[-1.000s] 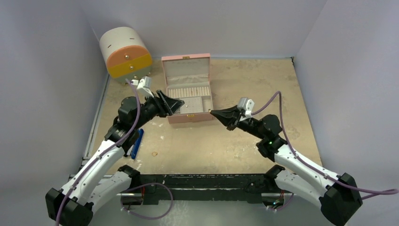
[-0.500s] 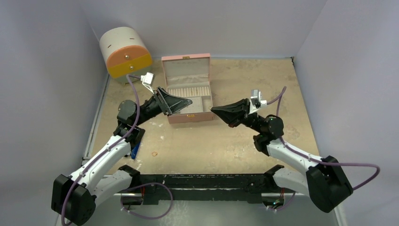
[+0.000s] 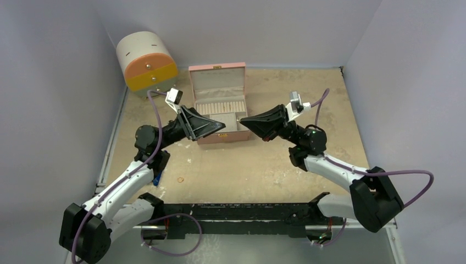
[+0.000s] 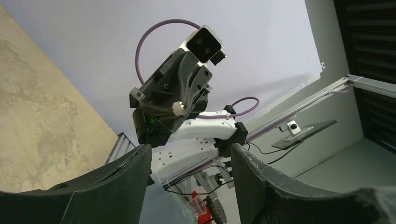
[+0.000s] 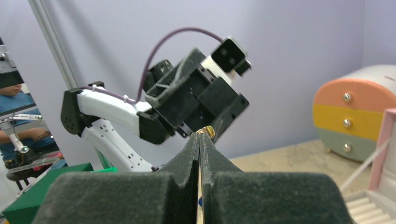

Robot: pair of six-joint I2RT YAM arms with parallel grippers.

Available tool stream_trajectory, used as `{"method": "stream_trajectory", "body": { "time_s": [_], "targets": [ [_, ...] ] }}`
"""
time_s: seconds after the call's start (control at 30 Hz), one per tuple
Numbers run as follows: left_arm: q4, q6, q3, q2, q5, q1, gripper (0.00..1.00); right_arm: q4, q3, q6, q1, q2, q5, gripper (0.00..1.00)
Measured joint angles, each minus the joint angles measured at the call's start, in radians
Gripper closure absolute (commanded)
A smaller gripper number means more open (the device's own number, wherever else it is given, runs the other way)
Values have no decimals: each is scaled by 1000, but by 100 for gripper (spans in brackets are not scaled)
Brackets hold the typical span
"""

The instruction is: Organize the mixed jewelry

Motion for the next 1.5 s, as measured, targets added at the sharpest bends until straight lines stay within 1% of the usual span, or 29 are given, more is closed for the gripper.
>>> {"method": "stream_trajectory", "body": {
  "time_s": [0.23,0.53,0.93,1.5],
  "targets": [
    [179,-131,-32,56,3,-21,39,19,60,4,53,20,0,100],
    [292,-194,-33,87,3,-49,43,18,84,-13,108,44,0,100],
    [337,-220,-34,108,3,-72,54,19,96,-29,121,56,-8,100],
    [336,-221,-33,130,8,-88,69,20,96,-58,127,56,-54,100]
  ]
}}
